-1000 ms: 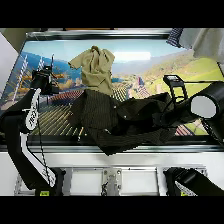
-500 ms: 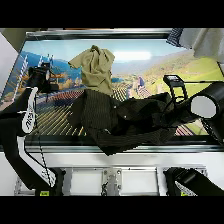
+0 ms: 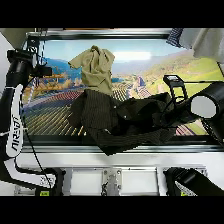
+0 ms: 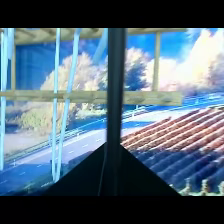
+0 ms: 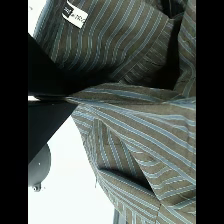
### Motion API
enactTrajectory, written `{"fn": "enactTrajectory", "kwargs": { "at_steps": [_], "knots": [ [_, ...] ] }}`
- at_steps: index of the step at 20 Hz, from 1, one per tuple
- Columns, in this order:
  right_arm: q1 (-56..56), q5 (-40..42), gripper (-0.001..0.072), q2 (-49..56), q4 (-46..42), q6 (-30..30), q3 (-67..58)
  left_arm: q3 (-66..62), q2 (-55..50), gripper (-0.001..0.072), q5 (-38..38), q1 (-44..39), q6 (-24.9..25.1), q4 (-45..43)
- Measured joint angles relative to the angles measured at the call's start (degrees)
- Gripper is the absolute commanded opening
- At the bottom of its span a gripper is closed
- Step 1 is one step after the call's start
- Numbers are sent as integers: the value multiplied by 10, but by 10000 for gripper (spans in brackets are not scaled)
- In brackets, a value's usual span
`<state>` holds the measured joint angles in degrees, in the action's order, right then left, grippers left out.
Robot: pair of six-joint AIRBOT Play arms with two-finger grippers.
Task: Fold the clothes and pants, and hang the long-sleeved shirts on hangers.
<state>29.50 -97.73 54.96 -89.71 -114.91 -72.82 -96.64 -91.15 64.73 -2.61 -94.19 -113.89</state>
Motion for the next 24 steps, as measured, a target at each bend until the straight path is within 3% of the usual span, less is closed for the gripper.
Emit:
{"fn": "enactTrajectory", "kwargs": {
  "at_steps": [4,6,10,13,18,24],
  "knots": [
    [0,0,14,0,0,0,0,0,51,14,17,-43,64,33],
    [0,0,14,0,-1,0,0,0,75,14,32,-53,133,92],
    [0,0,14,0,-1,0,0,0,106,14,115,-47,336,289],
    [0,0,14,0,-1,0,0,0,110,13,219,-28,426,412],
    [0,0,15,0,-1,0,0,18,116,11,351,-6,514,440],
    [0,0,14,1,0,0,0,174,227,12,373,1,694,457]
  ]
}}
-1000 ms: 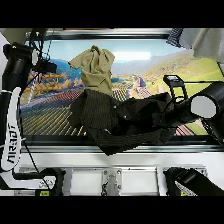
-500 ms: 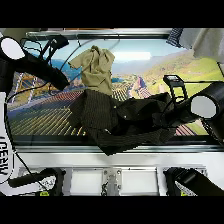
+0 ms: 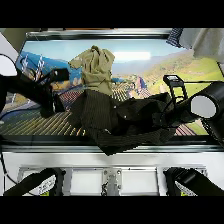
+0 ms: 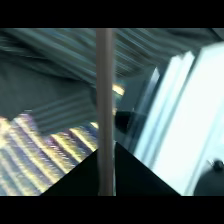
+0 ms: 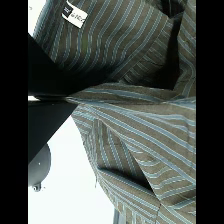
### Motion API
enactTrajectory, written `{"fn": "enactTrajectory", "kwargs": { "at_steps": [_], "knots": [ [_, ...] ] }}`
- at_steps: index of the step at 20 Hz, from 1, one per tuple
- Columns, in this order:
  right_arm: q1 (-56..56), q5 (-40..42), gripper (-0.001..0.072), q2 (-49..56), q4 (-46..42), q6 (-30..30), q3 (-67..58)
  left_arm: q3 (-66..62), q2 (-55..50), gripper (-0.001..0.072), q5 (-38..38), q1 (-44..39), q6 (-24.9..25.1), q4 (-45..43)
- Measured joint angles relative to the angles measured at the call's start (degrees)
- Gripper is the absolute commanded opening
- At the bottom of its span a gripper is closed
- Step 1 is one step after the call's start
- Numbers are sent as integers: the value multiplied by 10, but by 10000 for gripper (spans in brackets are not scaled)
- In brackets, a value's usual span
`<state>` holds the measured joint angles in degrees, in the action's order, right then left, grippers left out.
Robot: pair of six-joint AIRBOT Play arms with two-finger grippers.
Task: Fold the clothes and pants, and hang the long-sleeved shirts on hangers.
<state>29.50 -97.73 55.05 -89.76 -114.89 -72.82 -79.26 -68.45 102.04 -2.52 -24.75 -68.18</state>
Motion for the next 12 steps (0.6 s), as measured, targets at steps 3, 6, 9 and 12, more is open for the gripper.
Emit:
{"fn": "enactTrajectory", "kwargs": {
  "at_steps": [3,6,9,12],
  "knots": [
    [0,0,14,0,0,0,0,82,66,12,2,1,37,6],
    [0,0,15,1,0,0,0,154,129,12,1,0,61,8],
    [0,0,14,1,0,0,0,223,171,12,-20,-13,70,15],
    [0,0,14,1,0,0,0,274,180,12,-56,-46,75,35]
  ]
}}
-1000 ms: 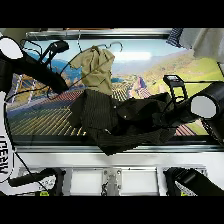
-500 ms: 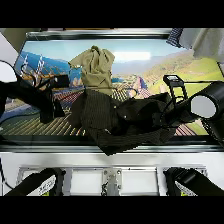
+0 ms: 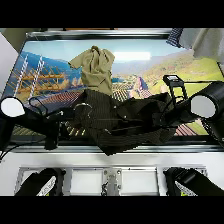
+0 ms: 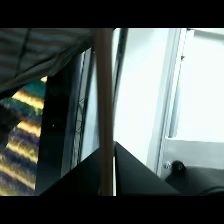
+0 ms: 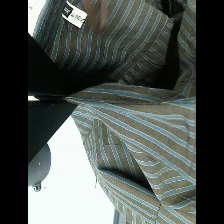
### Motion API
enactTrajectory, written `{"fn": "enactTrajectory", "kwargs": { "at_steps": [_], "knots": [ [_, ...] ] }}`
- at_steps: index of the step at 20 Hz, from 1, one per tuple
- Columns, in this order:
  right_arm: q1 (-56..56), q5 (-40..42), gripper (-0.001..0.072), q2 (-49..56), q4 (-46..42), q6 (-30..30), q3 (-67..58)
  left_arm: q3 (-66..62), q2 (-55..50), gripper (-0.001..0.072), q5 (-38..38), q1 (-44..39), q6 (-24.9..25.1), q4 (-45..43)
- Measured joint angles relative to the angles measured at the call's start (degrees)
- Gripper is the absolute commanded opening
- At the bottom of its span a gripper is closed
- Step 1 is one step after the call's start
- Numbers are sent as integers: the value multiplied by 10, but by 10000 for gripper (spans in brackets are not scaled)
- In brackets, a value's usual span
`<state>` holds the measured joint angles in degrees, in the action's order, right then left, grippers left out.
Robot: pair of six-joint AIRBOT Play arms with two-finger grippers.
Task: Fold the clothes and pants, and hang the long-sleeved shirts on hangers.
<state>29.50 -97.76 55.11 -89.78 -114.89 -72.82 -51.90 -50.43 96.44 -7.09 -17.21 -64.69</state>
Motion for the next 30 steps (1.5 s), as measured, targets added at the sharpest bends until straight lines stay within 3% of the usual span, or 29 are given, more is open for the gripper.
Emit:
{"fn": "enactTrajectory", "kwargs": {
  "at_steps": [9,18,25,30],
  "knots": [
    [0,0,14,0,0,0,0,12,-112,12,-135,-97,6,63],
    [-2,31,12,9,-4,42,-32,-61,-226,12,-127,-151,9,102],
    [-2,42,12,26,-63,68,-65,-72,-236,12,-114,-152,9,105],
    [3,101,12,33,-25,74,-68,-73,-236,12,-111,-151,10,107]
  ]
}}
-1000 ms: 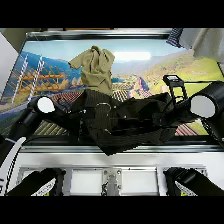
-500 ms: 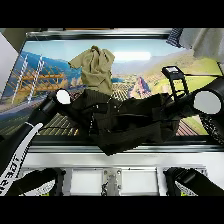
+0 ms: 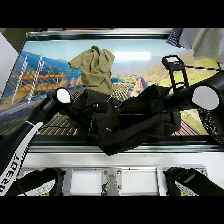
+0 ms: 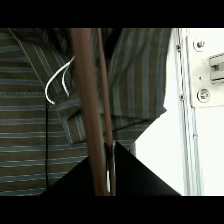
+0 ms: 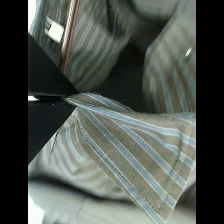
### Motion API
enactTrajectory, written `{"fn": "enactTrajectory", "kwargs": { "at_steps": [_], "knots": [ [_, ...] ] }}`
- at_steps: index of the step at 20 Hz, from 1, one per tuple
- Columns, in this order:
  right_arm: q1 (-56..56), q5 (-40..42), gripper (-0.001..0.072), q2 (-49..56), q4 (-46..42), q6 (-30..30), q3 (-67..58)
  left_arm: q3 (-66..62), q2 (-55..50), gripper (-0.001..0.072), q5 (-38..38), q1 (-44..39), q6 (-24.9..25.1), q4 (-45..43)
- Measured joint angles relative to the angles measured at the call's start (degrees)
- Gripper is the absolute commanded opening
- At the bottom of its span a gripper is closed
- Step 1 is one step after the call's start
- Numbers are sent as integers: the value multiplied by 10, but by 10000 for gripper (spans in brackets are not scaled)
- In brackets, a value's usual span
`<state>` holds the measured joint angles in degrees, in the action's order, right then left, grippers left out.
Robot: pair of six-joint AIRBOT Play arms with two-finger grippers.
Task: Fold the clothes and pants, and hang the long-sleeved shirts on hangers.
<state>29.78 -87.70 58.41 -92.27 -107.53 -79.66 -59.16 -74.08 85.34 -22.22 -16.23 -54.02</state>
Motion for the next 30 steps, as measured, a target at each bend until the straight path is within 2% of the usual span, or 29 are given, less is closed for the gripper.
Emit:
{"fn": "enactTrajectory", "kwargs": {
  "at_steps": [8,15,16,17,18,23,30],
  "knots": [
    [80,136,12,27,99,2,-2,0,0,13,1,0,0,2],
    [110,188,31,47,139,2,-3,0,0,13,0,0,-1,1],
    [111,191,168,48,144,2,-3,0,0,13,1,0,-1,1],
    [112,195,387,49,146,2,-3,0,0,13,2,0,0,1],
    [112,195,511,49,144,2,-3,0,0,13,3,0,1,-1],
    [106,188,508,45,147,3,-3,0,0,13,2,0,1,2],
    [48,116,509,17,129,22,-3,0,0,13,1,0,-2,3]
  ]
}}
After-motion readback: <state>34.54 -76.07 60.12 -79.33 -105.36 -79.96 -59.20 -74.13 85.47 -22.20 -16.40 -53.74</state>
